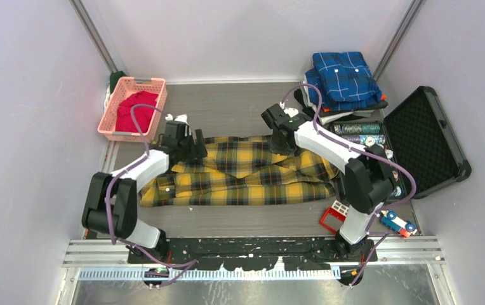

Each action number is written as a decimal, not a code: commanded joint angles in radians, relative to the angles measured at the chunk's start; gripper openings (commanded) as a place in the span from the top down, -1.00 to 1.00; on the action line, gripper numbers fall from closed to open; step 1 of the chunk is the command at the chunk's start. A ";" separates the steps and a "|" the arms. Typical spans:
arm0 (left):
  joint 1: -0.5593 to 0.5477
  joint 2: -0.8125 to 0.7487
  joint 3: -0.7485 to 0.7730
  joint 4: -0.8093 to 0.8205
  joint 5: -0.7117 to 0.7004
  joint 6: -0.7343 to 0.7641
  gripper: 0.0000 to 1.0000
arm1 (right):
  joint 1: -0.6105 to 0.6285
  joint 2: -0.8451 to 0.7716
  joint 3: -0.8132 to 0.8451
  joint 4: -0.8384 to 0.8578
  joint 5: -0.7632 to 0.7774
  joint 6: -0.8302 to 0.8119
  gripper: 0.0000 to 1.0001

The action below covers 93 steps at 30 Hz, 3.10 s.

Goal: Fold and stack the mixed laundry pile
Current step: Fold the shirt at the center of the board.

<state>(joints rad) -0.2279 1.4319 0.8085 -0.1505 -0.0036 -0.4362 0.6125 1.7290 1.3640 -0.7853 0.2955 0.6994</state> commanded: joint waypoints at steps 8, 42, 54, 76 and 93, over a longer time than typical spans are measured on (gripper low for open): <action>-0.024 0.259 0.205 -0.172 -0.179 0.042 -0.72 | -0.049 0.351 0.199 -0.049 0.041 0.288 0.54; -0.313 0.024 -0.207 -0.198 0.217 -0.517 -0.55 | -0.065 1.143 1.273 0.133 -0.509 0.199 0.24; -0.507 0.030 -0.202 -0.047 0.225 -0.686 -0.47 | -0.012 1.144 1.269 0.228 -0.609 0.111 0.13; -0.531 -0.280 0.029 -0.432 -0.086 -0.465 -0.93 | -0.044 0.611 1.137 0.122 -0.467 -0.092 -0.33; -0.163 0.137 0.375 -0.157 -0.030 0.128 -0.68 | -0.090 -0.039 0.181 0.116 -0.038 -0.127 -0.06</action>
<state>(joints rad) -0.4488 1.4181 1.0294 -0.3878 -0.1318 -0.4858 0.5304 1.7489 1.6650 -0.6785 0.2195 0.5716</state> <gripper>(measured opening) 0.808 0.563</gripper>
